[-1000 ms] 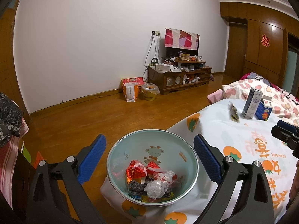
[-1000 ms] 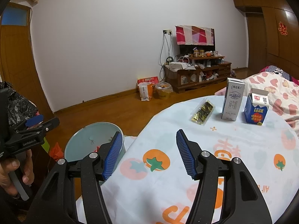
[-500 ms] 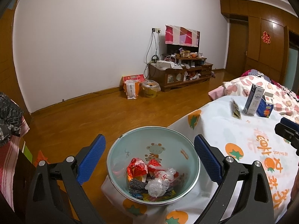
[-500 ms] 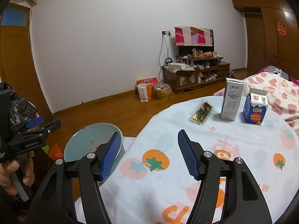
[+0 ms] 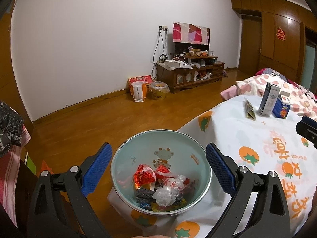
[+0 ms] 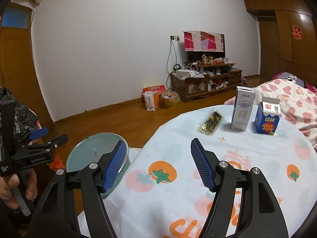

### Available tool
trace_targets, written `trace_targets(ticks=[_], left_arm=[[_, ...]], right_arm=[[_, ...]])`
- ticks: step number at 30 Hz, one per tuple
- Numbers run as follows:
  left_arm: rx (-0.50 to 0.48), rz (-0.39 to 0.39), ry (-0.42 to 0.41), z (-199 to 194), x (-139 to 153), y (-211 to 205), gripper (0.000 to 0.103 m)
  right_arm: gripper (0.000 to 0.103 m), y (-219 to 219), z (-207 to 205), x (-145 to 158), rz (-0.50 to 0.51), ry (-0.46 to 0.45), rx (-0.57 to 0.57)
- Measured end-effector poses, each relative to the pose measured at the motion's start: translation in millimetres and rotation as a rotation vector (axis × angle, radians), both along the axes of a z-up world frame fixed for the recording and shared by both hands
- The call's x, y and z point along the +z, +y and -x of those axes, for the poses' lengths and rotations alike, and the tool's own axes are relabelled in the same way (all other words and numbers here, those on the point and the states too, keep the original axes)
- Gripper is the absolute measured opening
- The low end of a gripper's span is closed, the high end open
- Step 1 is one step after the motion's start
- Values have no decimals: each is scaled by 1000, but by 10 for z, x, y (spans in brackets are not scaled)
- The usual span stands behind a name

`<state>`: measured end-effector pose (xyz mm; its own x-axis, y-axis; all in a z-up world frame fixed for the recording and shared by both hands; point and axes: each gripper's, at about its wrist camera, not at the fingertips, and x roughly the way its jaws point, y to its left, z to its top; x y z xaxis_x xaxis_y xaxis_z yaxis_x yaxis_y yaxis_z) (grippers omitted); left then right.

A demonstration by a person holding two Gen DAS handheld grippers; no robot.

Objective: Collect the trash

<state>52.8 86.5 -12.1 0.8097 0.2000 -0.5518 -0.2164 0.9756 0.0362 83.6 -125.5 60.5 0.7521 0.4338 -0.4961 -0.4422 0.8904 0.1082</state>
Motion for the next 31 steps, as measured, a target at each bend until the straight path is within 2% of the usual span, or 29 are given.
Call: trace_targets(ticks=[12, 18, 21, 25, 31], left_arm=[[10, 4, 2, -8, -28, 19, 94], [17, -39, -13, 10, -54, -41, 94], [11, -35, -10, 7, -58, -57, 94], [8, 2, 5, -11, -58, -27, 94], [4, 27, 13, -31, -86, 3, 94]], right_arm=[[69, -32, -20, -7, 0, -2, -4], [71, -82, -43, -18, 6, -1, -13], [72, -134, -69, -35, 18, 1, -28], [75, -379, -213, -89, 70, 13, -99], [81, -1142, -562, -295, 153, 74, -290]])
